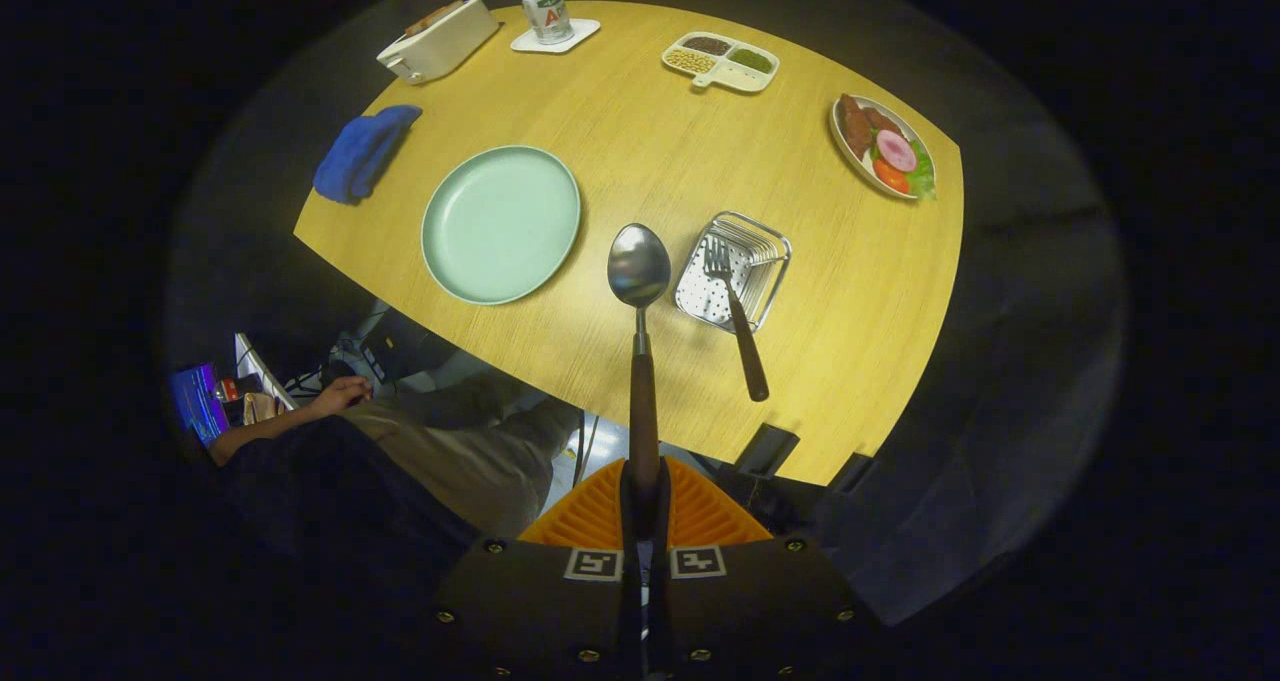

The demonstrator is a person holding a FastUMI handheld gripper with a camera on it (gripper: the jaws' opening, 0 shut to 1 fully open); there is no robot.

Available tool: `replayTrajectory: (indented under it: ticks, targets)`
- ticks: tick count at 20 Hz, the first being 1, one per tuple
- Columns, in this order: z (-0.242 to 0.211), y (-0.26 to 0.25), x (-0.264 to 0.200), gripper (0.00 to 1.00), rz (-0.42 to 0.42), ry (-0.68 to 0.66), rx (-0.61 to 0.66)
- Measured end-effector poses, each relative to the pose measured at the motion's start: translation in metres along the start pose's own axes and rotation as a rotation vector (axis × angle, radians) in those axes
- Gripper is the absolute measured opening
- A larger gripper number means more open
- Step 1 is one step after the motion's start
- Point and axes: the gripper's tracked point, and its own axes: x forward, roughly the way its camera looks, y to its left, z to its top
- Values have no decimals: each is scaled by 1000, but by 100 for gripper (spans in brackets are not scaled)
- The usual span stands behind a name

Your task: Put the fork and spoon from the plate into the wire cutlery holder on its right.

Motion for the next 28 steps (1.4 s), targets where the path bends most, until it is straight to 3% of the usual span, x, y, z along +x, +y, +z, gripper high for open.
replayTrajectory:
  ticks: [5,12,21,24,28]
  targets:
    - [2,-37,-3,3,-8,64,61]
    - [21,-50,15,3,57,221,98]
    - [52,-90,41,3,-94,389,-97]
    - [61,-88,51,3,-107,406,-103]
    - [77,-89,54,12,-138,358,-119]
